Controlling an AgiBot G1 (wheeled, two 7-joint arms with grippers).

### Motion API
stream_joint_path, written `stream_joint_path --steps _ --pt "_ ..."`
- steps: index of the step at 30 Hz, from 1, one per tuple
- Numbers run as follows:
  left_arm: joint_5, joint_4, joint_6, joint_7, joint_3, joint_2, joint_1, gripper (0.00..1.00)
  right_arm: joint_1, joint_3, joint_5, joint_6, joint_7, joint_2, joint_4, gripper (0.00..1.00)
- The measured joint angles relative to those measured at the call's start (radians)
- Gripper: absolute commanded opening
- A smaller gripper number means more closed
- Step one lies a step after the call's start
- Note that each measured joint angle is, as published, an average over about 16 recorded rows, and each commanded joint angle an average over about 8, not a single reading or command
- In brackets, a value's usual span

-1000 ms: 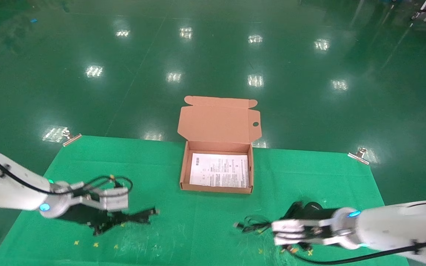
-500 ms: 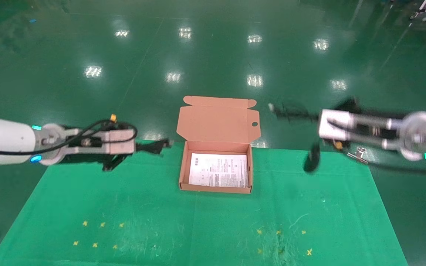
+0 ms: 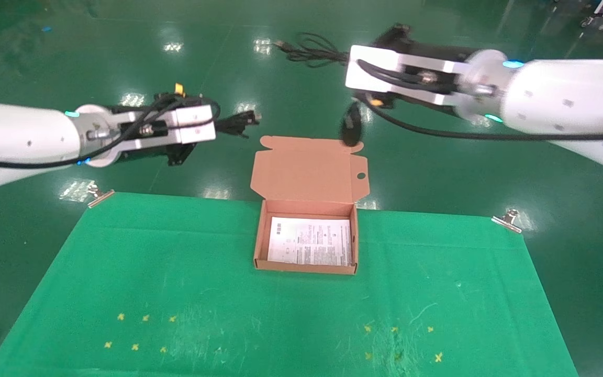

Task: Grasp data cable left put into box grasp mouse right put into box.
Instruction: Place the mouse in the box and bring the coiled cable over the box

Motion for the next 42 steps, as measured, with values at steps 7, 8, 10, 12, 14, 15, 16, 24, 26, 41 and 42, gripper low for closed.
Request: stream_joint_path --steps 7,8,10,12,14,15,16,24,26,41,42 --pt "0.091 0.025 -0.047 -0.051 -0.005 0.043 -0.027 0.00 0.043 -0.004 0.081 0.035 -0.108 -0.106 -0.120 0.00" --pt "0.101 0.027 -0.051 -0.057 -0.005 0.047 -0.030 0.00 0.046 -0.004 0.093 0.036 -0.123 -0.116 -0.133 0.00" --pt "0.122 0.031 -0.060 -0.067 -0.006 0.056 -0.034 0.00 0.054 -0.004 0.118 0.038 -0.152 -0.134 -0.157 0.00" --pt "0.141 0.034 -0.067 -0.076 -0.007 0.062 -0.037 0.00 0.059 -0.004 0.139 0.037 -0.177 -0.148 -0.175 0.00" --pt "0.155 0.036 -0.071 -0.083 -0.007 0.065 -0.038 0.00 0.061 -0.004 0.158 0.035 -0.199 -0.158 -0.188 0.00" --pt "0.159 0.036 -0.071 -0.086 -0.007 0.065 -0.038 0.00 0.062 -0.004 0.165 0.033 -0.208 -0.161 -0.194 0.00" --pt "0.163 0.036 -0.071 -0.088 -0.006 0.065 -0.037 0.00 0.062 -0.005 0.173 0.031 -0.216 -0.165 -0.199 0.00" --pt "0.173 0.027 -0.054 -0.090 -0.002 0.042 -0.016 0.00 0.045 -0.015 0.203 0.016 -0.254 -0.187 -0.234 0.00" --pt "0.173 0.024 -0.045 -0.090 0.000 0.032 -0.007 0.00 0.036 -0.018 0.205 0.014 -0.257 -0.192 -0.244 0.00" --pt "0.208 -0.029 0.035 -0.131 0.006 -0.042 0.050 0.00 -0.035 -0.044 0.232 0.016 -0.305 -0.262 -0.371 0.00" --pt "0.212 -0.034 0.039 -0.134 0.006 -0.044 0.053 0.00 -0.039 -0.044 0.236 0.017 -0.310 -0.268 -0.380 0.00"
